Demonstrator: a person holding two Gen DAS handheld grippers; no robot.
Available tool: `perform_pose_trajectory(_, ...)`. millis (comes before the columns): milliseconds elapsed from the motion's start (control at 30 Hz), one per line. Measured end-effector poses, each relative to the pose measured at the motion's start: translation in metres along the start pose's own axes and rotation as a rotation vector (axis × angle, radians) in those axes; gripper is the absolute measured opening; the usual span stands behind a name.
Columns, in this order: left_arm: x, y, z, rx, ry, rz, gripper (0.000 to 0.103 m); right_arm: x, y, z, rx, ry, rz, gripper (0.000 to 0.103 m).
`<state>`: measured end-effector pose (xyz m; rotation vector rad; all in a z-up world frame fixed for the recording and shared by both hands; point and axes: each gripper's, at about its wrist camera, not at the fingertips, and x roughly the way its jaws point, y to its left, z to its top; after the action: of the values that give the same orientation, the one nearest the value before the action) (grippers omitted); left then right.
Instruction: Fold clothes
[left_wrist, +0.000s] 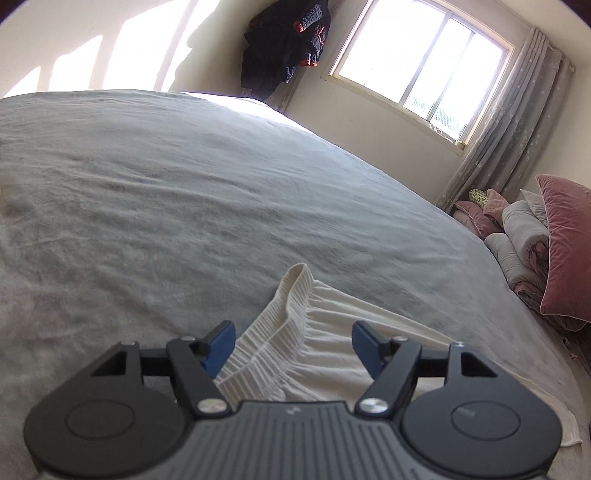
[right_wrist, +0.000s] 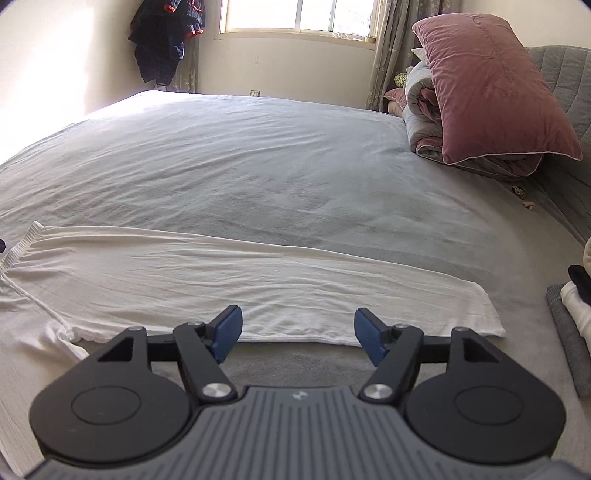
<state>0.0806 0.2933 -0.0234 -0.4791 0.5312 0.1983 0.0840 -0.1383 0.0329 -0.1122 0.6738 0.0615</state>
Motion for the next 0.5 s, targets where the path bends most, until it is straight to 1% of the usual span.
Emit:
perform_pose_trajectory(100,-0.012,0.001,-0.004,-0.01,0.009,0.096,0.073,-0.013,0.015,-0.012,-0.018,0.013,0.013,0.074)
perform_pose_trajectory(167,-0.019,0.001,-0.006,-0.016,0.027,0.163,0.073,-0.024,0.03,-0.018,-0.063,0.011,0.031,0.076)
perform_pose_trajectory(200,-0.023,0.001,-0.008,-0.018,0.042,0.183,0.073,-0.029,0.037,-0.021,-0.087,0.007,0.04,0.077)
perform_pose_trajectory(233,-0.027,0.001,-0.01,-0.014,0.051,0.192,0.073,-0.034,0.044,-0.024,-0.111,-0.002,0.05,0.08)
perform_pose_trajectory(300,-0.04,0.004,-0.019,0.013,0.036,0.194,0.075,-0.042,0.057,-0.029,-0.141,-0.016,0.066,0.084)
perform_pose_trajectory(367,-0.049,0.005,-0.029,0.061,0.016,0.181,0.076,-0.049,0.073,-0.034,-0.176,-0.02,0.095,0.087)
perform_pose_trajectory(467,-0.055,-0.001,-0.035,0.123,0.017,0.151,0.076,-0.059,0.099,-0.04,-0.253,-0.035,0.141,0.088)
perform_pose_trajectory(500,-0.056,-0.003,-0.036,0.144,0.018,0.14,0.077,-0.062,0.107,-0.042,-0.282,-0.046,0.156,0.091)
